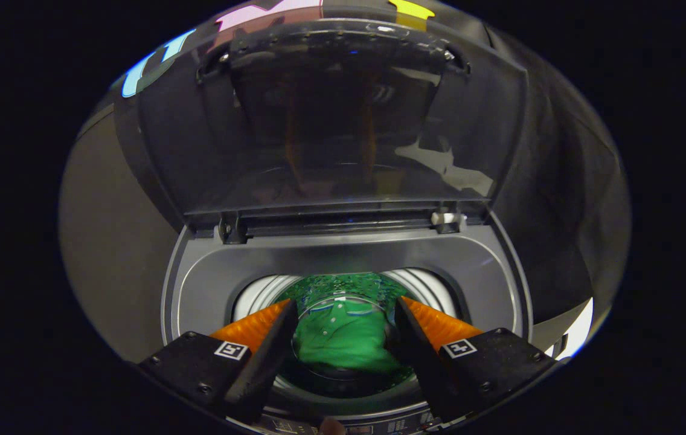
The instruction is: Put the clothes into the washing machine and then close the washing machine lid.
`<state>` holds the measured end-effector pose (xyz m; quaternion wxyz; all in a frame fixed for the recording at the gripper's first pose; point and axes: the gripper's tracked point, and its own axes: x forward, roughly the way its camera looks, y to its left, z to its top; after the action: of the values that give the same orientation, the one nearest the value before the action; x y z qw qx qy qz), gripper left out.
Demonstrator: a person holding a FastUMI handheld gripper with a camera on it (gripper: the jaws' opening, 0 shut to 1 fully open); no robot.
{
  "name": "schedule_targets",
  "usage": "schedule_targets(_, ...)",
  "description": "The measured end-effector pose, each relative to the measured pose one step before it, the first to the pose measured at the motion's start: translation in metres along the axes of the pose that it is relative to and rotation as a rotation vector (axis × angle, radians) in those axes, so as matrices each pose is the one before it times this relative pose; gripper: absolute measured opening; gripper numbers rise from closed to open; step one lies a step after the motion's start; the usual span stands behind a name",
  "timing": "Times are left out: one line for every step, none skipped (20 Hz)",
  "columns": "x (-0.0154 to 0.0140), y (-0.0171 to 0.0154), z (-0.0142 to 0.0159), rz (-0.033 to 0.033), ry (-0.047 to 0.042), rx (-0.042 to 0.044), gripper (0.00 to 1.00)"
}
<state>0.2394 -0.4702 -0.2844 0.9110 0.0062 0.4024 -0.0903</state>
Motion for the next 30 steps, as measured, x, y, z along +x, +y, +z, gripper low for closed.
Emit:
schedule_targets(-0.00600, 0.00045, 0.00467, 0.00147, -0.01203, 0.00198, 1.00)
schedule_targets(-0.00630, 0.00023, 0.00527, 0.00346, -0.01689, -0.00229, 1.00)
schedule_targets(-0.00575, 0.00061, 0.00643, 0.00193, -0.01905, -0.00014, 1.00)
schedule_targets(-0.00642, 0.00337, 0.00694, 0.00643, -0.01757, 0.00148, 1.00)
schedule_targets(-0.00626, 0.00148, 0.00746, 0.00129, -0.01396, -0.00167, 1.00)
schedule_targets(-0.00617, 0.00121, 0.00834, 0.00109, -0.01747, -0.00334, 1.00)
schedule_targets(-0.00534, 0.00273, 0.00850, 0.00649, -0.02068, 0.00289, 1.00)
schedule_targets(-0.00555, 0.00434, 0.00809, 0.00937, -0.01410, 0.00096, 1.00)
schedule_targets(-0.00599, 0.00131, 0.00627, 0.00086, -0.00994, -0.00638, 1.00)
schedule_targets(-0.00568, 0.00158, 0.00545, 0.00507, -0.00584, -0.01017, 1.00)
schedule_targets(-0.00805, 0.00102, 0.00671, 0.00177, -0.00198, -0.01606, 1.00)
schedule_targets(-0.00717, 0.00095, 0.00743, 0.00373, -0.01043, -0.00874, 1.00)
schedule_targets(-0.00869, 0.00174, 0.00811, 0.00285, -0.01143, -0.00715, 1.00)
schedule_targets(-0.00885, -0.00024, 0.01026, -0.00799, -0.01727, -0.01037, 1.00)
schedule_targets(-0.00660, -0.00081, 0.01015, -0.00312, -0.03027, -0.00760, 1.00)
schedule_targets(-0.00611, -0.00064, 0.00932, -0.00520, -0.02042, -0.00453, 1.00)
schedule_targets(-0.00372, -0.00129, 0.00711, 0.00107, -0.01468, 0.00854, 0.99)
schedule_targets(-0.00251, 0.00144, 0.00334, 0.01071, 0.00483, 0.02538, 0.98)
schedule_targets(-0.00373, 0.00281, 0.00892, 0.01433, -0.02589, 0.01158, 0.99)
schedule_targets(-0.00200, -0.00231, 0.00903, -0.00122, -0.01531, -0.00316, 0.99)
schedule_targets(-0.00264, -0.00539, 0.00460, -0.00237, -0.00786, -0.00841, 0.98)
schedule_targets(-0.00315, -0.00285, 0.00512, -0.00876, -0.00531, -0.00147, 0.98)
schedule_targets(-0.00216, 0.00072, 0.00548, 0.00751, -0.01003, 0.00596, 0.98)
schedule_targets(-0.00162, 0.00120, 0.00673, 0.00542, -0.01171, 0.01200, 0.98)
schedule_targets(-0.00167, -0.00270, 0.00373, -0.00273, -0.01115, 0.00423, 0.98)
schedule_targets(-0.00045, -0.00191, 0.00308, -0.00143, -0.00791, 0.00214, 0.98)
schedule_targets(-0.00097, 0.00095, 0.00107, 0.00239, -0.00169, 0.00051, 0.98)
schedule_targets(-0.00106, 0.00099, 0.00333, 0.00178, -0.00359, -0.00566, 0.99)
schedule_targets(0.00055, 0.00219, 0.00484, 0.00785, -0.01160, -0.01015, 0.99)
schedule_targets(0.00174, -0.00073, 0.00303, -0.00652, 0.00163, -0.01430, 0.99)
